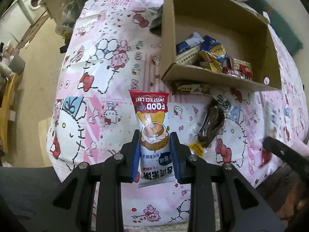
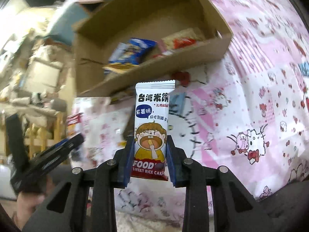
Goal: Organize snacks
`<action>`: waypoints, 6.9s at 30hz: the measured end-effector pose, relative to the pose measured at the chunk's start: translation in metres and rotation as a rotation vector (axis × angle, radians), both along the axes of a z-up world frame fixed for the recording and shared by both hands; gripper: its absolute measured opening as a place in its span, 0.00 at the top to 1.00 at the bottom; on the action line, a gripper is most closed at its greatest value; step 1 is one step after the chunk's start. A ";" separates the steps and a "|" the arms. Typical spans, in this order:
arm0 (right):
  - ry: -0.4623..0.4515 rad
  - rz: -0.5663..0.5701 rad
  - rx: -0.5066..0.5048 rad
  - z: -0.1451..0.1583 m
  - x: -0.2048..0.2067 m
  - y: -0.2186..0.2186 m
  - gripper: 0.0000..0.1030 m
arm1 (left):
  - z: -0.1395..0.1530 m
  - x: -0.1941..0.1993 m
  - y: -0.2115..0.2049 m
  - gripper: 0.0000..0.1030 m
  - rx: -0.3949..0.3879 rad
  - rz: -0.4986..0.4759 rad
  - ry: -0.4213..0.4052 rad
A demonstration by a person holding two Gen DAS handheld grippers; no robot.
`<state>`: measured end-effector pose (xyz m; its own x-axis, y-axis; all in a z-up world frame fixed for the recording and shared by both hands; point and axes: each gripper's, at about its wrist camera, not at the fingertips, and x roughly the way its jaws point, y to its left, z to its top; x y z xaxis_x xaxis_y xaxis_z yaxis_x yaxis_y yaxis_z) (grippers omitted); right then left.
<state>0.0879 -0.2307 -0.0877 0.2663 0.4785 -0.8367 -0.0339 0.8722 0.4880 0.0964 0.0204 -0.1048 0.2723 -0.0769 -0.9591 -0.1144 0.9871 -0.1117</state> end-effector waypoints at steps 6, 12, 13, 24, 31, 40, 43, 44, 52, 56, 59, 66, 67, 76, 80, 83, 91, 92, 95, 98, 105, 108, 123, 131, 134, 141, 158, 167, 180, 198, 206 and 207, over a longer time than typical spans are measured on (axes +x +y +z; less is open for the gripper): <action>-0.160 0.032 0.029 0.041 -0.015 -0.007 0.69 | 0.033 -0.011 -0.007 0.76 -0.009 -0.020 -0.101; -0.282 -0.007 -0.015 0.065 -0.012 -0.015 0.69 | 0.079 -0.009 -0.018 0.76 0.026 -0.078 -0.256; -0.300 -0.016 -0.016 0.070 -0.010 -0.018 0.69 | 0.085 -0.006 -0.022 0.76 0.050 -0.103 -0.280; -0.392 -0.105 0.029 0.086 0.038 -0.053 0.69 | 0.124 0.048 -0.033 0.76 0.003 -0.139 -0.386; -0.350 -0.141 0.015 0.070 0.069 -0.066 0.69 | 0.116 0.083 -0.044 0.76 -0.006 -0.155 -0.389; -0.314 -0.102 -0.010 0.047 0.110 -0.053 0.69 | 0.075 0.113 -0.058 0.76 -0.012 -0.161 -0.360; -0.294 -0.083 -0.024 0.037 0.123 -0.045 0.68 | 0.059 0.119 -0.055 0.76 -0.024 -0.140 -0.325; -0.290 -0.074 -0.038 0.034 0.125 -0.042 0.68 | 0.056 0.121 -0.054 0.76 -0.024 -0.133 -0.316; -0.237 -0.040 -0.046 0.014 0.133 -0.033 0.68 | 0.040 0.129 -0.049 0.75 -0.031 -0.106 -0.279; -0.232 -0.036 -0.033 0.013 0.131 -0.032 0.68 | 0.037 0.129 -0.052 0.75 -0.038 -0.116 -0.271; -0.238 -0.038 -0.020 0.014 0.132 -0.030 0.68 | 0.040 0.128 -0.055 0.75 -0.035 -0.127 -0.284; -0.242 -0.029 -0.005 0.014 0.132 -0.030 0.68 | 0.044 0.125 -0.058 0.75 -0.033 -0.144 -0.300; -0.244 -0.029 -0.004 0.014 0.132 -0.029 0.68 | 0.044 0.125 -0.058 0.75 -0.031 -0.144 -0.301; -0.204 -0.044 0.009 0.010 0.135 -0.030 0.50 | 0.044 0.125 -0.061 0.27 -0.011 -0.153 -0.278; -0.255 -0.077 0.007 0.021 0.130 -0.038 0.23 | 0.048 0.121 -0.060 0.22 -0.001 -0.145 -0.298; -0.259 -0.107 0.020 0.025 0.127 -0.046 0.23 | 0.050 0.118 -0.057 0.22 -0.006 -0.135 -0.306; -0.247 -0.158 0.072 0.038 0.105 -0.063 0.22 | 0.065 0.098 -0.050 0.22 -0.011 -0.151 -0.318; -0.240 -0.158 0.078 0.039 0.100 -0.065 0.21 | 0.068 0.094 -0.049 0.22 -0.007 -0.157 -0.319; -0.243 -0.169 0.089 0.043 0.086 -0.069 0.17 | 0.072 0.081 -0.044 0.22 0.005 -0.178 -0.316; -0.223 -0.203 0.114 0.041 0.072 -0.074 0.10 | 0.069 0.067 -0.035 0.22 0.000 -0.165 -0.301; -0.100 -0.289 0.153 0.022 0.046 -0.090 0.10 | 0.049 0.043 -0.029 0.23 -0.085 -0.215 -0.180; -0.041 -0.306 0.215 0.015 0.038 -0.097 0.10 | 0.042 0.033 -0.043 0.23 -0.117 -0.306 -0.139; 0.062 -0.433 0.300 -0.007 0.025 -0.131 0.10 | -0.084 0.049 -0.145 0.23 0.159 -0.575 0.103; 0.084 -0.430 0.336 -0.012 0.031 -0.129 0.10 | -0.088 0.064 -0.161 0.29 0.166 -0.615 0.108; 0.080 -0.420 0.340 -0.010 0.033 -0.126 0.10 | -0.084 0.062 -0.164 0.43 0.155 -0.639 0.104; 0.082 -0.410 0.332 -0.010 0.034 -0.125 0.10 | -0.070 0.040 -0.153 0.63 0.121 -0.641 0.105; 0.130 -0.212 0.164 -0.035 0.040 -0.058 0.10 | 0.070 0.006 -0.021 0.65 -0.034 -0.288 -0.175; -0.010 0.067 0.042 -0.053 0.062 0.050 0.10 | 0.071 0.012 0.034 0.65 -0.138 -0.058 -0.202; -0.149 0.389 -0.219 -0.091 0.093 0.122 0.39 | 0.063 0.015 0.040 0.89 -0.189 -0.045 -0.174; -0.131 0.397 -0.213 -0.029 0.032 0.066 0.76 | 0.037 0.017 0.038 1.00 -0.194 -0.024 -0.109; -0.201 0.239 -0.004 0.021 0.008 0.029 0.76 | -0.008 0.022 0.056 0.23 -0.122 0.162 0.043; -0.212 0.210 0.026 0.026 0.007 0.022 0.76 | -0.012 0.025 0.050 0.23 -0.103 0.147 0.046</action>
<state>0.0950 -0.2086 -0.0620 0.3270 0.5617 -0.7599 -0.3154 0.8229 0.4725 0.1216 0.0707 -0.1169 0.2440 -0.1377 -0.9599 -0.2634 0.9432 -0.2023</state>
